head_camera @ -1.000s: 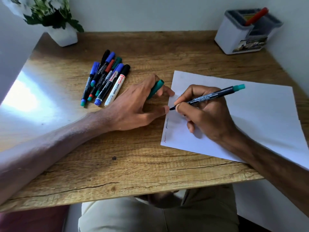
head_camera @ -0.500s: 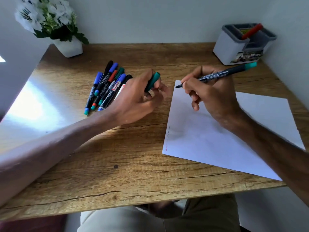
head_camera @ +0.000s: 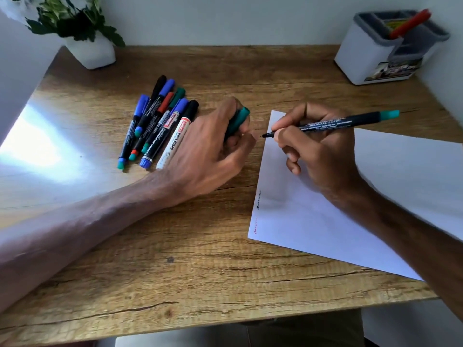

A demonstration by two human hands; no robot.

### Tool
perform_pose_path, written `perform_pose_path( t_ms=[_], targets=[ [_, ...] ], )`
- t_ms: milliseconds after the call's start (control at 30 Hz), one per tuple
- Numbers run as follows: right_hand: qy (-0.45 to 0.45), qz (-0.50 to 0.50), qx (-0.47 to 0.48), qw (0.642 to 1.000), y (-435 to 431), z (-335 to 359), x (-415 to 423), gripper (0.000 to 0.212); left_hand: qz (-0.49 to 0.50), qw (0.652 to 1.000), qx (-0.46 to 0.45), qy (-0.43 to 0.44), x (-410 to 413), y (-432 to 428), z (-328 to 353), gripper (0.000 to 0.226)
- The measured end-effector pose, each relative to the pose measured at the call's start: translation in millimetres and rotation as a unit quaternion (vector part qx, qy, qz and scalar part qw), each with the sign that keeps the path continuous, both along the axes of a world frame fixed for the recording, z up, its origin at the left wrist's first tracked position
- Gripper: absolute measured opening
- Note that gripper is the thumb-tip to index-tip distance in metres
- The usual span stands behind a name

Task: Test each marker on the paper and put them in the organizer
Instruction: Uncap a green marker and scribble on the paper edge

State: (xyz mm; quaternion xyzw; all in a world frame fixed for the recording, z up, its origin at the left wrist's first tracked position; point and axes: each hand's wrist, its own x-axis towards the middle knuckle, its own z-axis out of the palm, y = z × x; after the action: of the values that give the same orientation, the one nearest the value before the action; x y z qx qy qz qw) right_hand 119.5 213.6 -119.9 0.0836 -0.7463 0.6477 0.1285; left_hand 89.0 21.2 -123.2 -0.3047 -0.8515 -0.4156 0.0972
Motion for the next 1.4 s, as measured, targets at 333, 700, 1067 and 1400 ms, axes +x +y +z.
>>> perform_pose_path(
  t_ms=[333, 700, 1067, 1400],
  targets=[
    [0.013, 0.038, -0.034, 0.999, 3.6, 6.2, 0.4, 0.009, -0.045, 0.999, -0.029, 0.001, 0.3, -2.0, -0.5, 0.002],
    [0.004, 0.069, -0.028, 0.997, 5.3, 6.3, -1.4, 0.008, -0.072, 0.996, -0.048, 0.0, 3.5, -0.9, 5.0, 0.017],
    [-0.05, 0.108, -0.032, 0.992, 2.7, 7.7, -5.4, 0.008, -0.091, 0.993, -0.047, 0.06, -1.4, -2.8, 0.5, 0.012],
    [-0.107, 0.073, -0.05, 0.99, 1.4, 8.4, -10.7, 0.047, -0.086, 0.994, -0.023, 0.057, -0.8, -3.4, 1.7, 0.023]
  ],
)
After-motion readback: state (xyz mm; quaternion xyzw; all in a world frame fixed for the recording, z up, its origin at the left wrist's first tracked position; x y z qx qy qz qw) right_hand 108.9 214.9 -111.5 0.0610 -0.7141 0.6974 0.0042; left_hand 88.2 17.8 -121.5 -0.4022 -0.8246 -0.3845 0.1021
